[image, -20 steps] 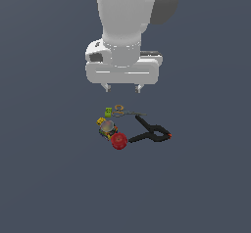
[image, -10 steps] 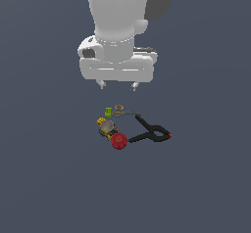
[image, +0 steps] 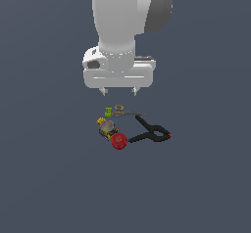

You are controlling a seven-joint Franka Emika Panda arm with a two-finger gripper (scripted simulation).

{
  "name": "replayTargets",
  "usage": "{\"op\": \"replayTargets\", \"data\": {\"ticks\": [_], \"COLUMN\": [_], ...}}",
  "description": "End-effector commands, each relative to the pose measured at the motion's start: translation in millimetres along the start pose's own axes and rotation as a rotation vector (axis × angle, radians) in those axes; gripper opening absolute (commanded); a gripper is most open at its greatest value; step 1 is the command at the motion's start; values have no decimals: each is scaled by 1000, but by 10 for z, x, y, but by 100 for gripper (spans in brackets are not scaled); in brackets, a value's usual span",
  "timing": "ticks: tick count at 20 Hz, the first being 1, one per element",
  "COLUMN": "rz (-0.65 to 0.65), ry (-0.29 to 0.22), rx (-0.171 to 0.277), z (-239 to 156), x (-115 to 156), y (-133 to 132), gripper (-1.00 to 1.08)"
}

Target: Pick up a designated object from a clutter of objects.

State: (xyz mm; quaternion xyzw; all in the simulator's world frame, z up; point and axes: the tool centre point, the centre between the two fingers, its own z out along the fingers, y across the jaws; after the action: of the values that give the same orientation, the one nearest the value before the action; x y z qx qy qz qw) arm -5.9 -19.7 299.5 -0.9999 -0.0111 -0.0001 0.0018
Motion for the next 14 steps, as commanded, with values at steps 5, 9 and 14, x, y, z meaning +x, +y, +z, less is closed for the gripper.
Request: {"op": "replayTargets", "data": {"ticks": [5, 9, 14], "rz": [-143, -255, -398], "ry": [-1, -2, -4], "rx": [-7, -11, -15], "z": [359, 631, 961], "x": [-49, -108, -209], "y": [-39, -71, -116], "gripper": [100, 100, 100]}}
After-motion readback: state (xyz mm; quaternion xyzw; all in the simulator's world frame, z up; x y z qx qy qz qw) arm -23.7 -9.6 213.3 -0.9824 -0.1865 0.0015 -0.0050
